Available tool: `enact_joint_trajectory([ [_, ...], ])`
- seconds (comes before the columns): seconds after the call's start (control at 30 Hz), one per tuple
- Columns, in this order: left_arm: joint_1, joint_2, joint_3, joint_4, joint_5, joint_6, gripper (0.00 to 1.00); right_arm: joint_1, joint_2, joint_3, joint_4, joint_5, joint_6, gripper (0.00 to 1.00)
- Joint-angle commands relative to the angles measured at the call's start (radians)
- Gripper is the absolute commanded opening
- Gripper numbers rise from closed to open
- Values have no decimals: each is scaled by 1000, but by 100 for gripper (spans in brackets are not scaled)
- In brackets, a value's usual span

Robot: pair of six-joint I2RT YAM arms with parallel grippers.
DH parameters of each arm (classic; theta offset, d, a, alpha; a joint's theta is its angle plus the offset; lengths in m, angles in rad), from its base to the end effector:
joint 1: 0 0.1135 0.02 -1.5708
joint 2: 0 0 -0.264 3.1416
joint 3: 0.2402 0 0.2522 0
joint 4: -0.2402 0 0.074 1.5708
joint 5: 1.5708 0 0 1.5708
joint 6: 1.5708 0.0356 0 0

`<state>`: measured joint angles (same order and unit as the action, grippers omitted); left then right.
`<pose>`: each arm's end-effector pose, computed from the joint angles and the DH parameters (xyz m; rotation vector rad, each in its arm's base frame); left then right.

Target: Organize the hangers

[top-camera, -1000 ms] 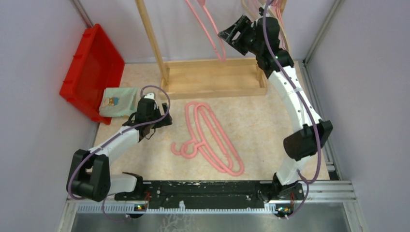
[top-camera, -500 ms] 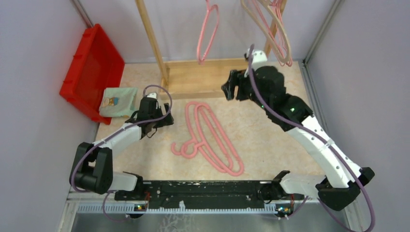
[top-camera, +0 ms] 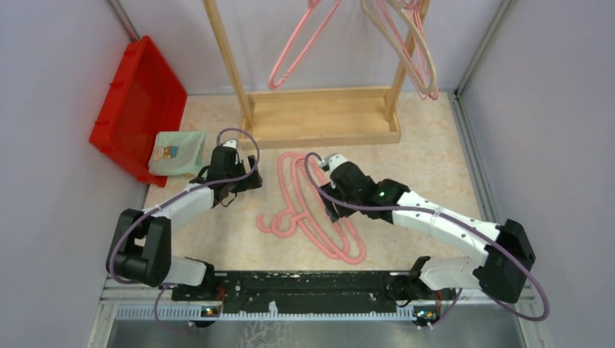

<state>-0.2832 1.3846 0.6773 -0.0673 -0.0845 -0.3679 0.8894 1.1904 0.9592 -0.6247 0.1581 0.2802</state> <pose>0.2645 -0.0738 0.1828 -0.1414 2.3485 -0.2222 0.1591 0.1873 0.2785 -0.6630 2.3499 0.3420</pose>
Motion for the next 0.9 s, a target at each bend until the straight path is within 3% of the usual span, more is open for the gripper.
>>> enact_joint_trajectory([
  [0.0, 4, 14, -2, 23, 27, -16, 99, 74, 73, -51, 155, -31, 5, 62],
  [0.47, 4, 12, -28, 27, 19, -23, 99, 128, 299, -86, 266, -89, -19, 61],
  [0.87, 5, 11, -55, 32, 29, -33, 99, 128, 362, -135, 315, -70, -21, 56],
])
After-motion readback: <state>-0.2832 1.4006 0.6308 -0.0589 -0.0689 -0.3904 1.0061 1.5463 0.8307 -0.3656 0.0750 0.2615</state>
